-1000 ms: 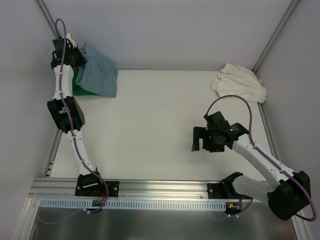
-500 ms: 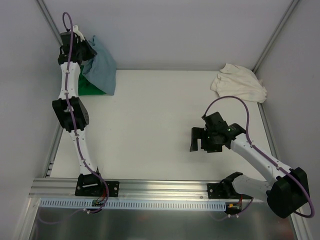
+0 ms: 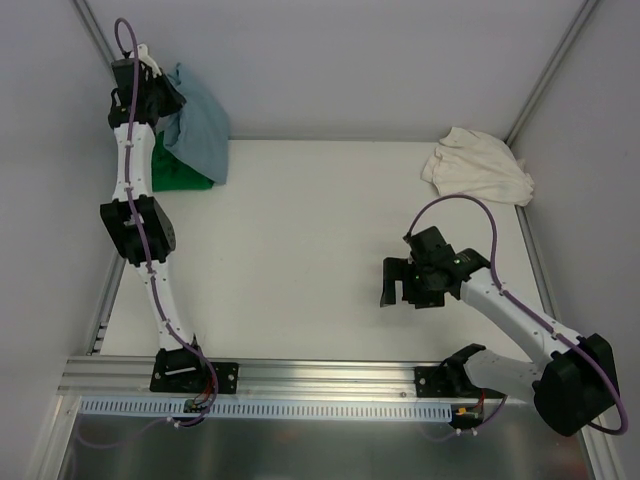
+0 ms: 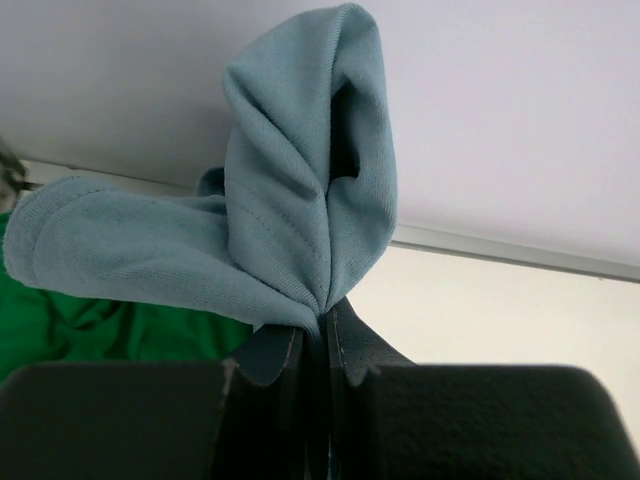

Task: Fold and stack the t-shirts
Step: Put the neatly folded tshirt into the corner of the board with the left arm

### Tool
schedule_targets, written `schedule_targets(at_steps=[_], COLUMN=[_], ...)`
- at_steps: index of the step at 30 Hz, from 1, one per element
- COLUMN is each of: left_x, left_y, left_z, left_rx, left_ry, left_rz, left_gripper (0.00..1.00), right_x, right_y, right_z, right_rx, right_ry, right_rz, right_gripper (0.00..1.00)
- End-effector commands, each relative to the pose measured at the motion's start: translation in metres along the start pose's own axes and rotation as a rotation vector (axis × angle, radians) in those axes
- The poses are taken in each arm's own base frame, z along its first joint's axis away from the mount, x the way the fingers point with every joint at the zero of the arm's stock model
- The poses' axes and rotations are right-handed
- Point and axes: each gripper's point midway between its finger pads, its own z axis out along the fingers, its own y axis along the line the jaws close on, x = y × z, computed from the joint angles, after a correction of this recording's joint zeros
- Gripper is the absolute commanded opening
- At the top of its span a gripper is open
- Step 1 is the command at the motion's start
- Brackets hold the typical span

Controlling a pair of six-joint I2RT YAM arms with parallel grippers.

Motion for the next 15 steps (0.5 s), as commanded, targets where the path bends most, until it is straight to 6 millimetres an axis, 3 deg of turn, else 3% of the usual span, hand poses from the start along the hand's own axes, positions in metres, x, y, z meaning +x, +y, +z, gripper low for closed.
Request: schedule_targets(at_steps=[1,6,7,8,9,10,13,15], left_x=[-0.091,-0.085,-0.078,-0.076,-0.072,-0.069,-0.051,-0.049], left_y=[-0.020,0.013,0.021,0.029,0.037,0.055,0.091,0.098], left_z=[-0.058,-0.052,-0.047,-0.046,-0.043,-0.041,-0.037,-0.041], left_rx=[0.001,-0.039,-0.051,-0.066,-0.082,-0.125,-0.220,-0.259], left_ry=[-0.227,-0.209,-0.193,-0.192,-0.187,-0.184,-0.158,-0.163], left_rz=[0.108,0.082,0.080,0.074,0.065,0.039,-0.025,-0.030], left_gripper=[0.00,0.00,0.15,0.46,0.85,0.99,0.99,0.99], right_x=[-0.003,-0.003,-0.004,-0.002,-0.002,-0.002,0.001,0.003], right_y=[-0.001,-0.003,-0.004,-0.005,-0.007,-0.008,-0.012,-0.015], right_z=[0.000,0.000,0.000,0.000,0.000,0.000,0.001,0.002], right_rx=[0.000,0.013,0.017,0.022,0.029,0.033,0.049,0.056], right_ry=[-0.011,0.001,0.002,0.008,0.013,0.016,0.029,0.036], right_rz=[-0.006,-0.011,-0.014,-0.014,-0.015,-0.017,-0.023,-0.020], right_gripper=[0.99,0.99,1.00,1.00,1.00,1.00,1.00,0.99])
